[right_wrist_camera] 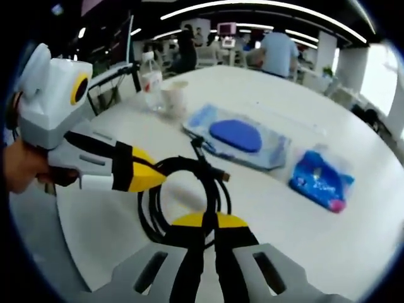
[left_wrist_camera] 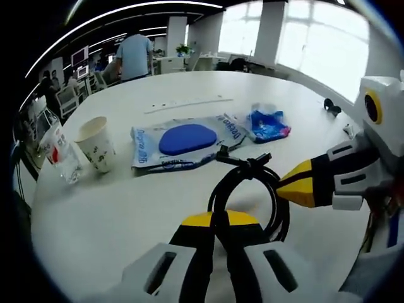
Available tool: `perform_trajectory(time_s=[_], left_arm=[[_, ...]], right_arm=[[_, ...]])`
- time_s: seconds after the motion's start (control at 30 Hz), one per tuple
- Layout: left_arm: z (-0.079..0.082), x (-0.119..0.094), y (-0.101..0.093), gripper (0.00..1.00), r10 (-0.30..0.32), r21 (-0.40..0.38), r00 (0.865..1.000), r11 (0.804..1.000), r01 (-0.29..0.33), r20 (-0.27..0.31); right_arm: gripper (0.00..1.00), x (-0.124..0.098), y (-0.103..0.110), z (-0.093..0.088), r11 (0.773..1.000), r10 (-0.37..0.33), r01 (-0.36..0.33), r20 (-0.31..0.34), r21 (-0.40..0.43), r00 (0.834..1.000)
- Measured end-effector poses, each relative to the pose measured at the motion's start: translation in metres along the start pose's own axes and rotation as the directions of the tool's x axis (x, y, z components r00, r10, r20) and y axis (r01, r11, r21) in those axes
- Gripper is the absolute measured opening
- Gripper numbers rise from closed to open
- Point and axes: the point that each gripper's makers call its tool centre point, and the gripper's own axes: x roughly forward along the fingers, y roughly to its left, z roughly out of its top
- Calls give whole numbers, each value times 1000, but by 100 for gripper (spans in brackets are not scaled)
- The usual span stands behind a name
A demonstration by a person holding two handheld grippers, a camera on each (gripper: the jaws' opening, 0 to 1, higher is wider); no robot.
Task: Arrange the tabletop items into an orderly group along one side of the table until the central work area is clear of visible clutter.
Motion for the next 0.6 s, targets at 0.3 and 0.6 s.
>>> perform_trajectory(time_s=[0.3, 0.6], left_arm=[[-9, 13, 3, 4, 11, 48, 999, 999, -10, -38], [-15, 20, 5, 6, 7, -21, 998, 1000, -9, -63]], right_arm=[[1, 11, -1, -6, 1000, 12, -12, -24, -20, 1000], [2, 24, -7, -9, 995, 18, -23, -50, -94, 999]])
